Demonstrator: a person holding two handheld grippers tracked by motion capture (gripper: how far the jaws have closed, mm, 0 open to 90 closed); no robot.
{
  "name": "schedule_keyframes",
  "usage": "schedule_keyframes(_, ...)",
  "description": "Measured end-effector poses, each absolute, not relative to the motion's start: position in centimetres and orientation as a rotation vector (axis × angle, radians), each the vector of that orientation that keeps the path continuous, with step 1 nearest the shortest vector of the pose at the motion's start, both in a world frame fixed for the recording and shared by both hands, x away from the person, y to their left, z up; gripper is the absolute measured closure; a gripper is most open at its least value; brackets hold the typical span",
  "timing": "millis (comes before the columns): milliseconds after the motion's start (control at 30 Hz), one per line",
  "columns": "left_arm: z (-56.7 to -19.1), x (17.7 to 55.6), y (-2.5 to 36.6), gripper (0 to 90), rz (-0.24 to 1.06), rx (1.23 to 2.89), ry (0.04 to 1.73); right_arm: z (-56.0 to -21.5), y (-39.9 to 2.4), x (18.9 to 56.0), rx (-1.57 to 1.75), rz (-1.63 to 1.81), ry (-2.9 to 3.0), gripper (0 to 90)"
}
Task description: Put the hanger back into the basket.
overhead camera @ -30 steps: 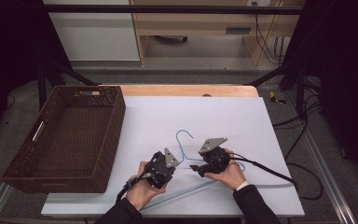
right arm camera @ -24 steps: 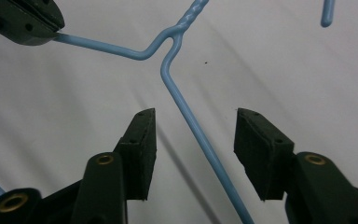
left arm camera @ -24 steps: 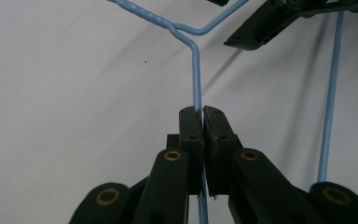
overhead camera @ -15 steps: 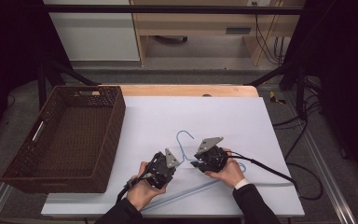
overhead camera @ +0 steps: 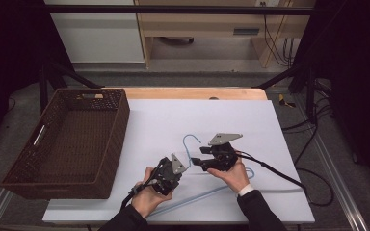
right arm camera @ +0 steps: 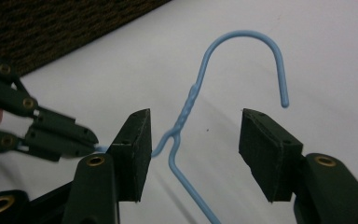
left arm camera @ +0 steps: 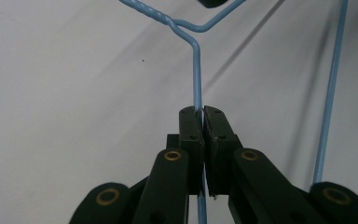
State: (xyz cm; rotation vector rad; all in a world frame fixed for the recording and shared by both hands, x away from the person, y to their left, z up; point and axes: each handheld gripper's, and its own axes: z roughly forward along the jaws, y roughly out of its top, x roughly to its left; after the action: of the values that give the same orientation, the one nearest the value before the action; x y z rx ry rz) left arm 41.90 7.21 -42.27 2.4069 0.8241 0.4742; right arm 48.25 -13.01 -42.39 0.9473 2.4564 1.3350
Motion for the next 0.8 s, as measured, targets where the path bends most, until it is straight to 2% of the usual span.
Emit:
schedule_keyframes(233, -42.3, 41.8, 7.1, 87.1, 0.460, 2.400, 0.823, -42.7, -10.9, 48.9, 1.013, 1.331, 2.452, 49.9)
schedule_keyframes(500, -42.4, 41.7, 7.0, 87.1, 0.469, 2.406, 0.815, -43.4, -9.3, 49.6, 1.097, 1.297, 2.445, 64.5)
schedule_keyframes(533, -42.4, 41.7, 7.0, 87.1, 0.467, 2.407, 0.815, -43.4, -9.3, 49.7, 1.118, 1.288, 2.447, 70.0)
schedule_keyframes(600, -42.5, 41.6, 7.0, 87.1, 0.470, 2.410, 0.815, -43.4, -9.2, 49.7, 1.122, 1.292, 2.449, 72.1)
schedule_keyframes(667, -42.5, 41.6, 6.9, 87.1, 0.471, 2.414, 0.813, -43.4, -9.3, 49.9, 1.149, 1.293, 2.452, 79.2)
schedule_keyframes(800, -42.7, 41.6, 6.9, 87.1, 0.465, 2.422, 0.815, -43.4, -9.3, 49.9, 1.181, 1.285, 2.462, 81.3)
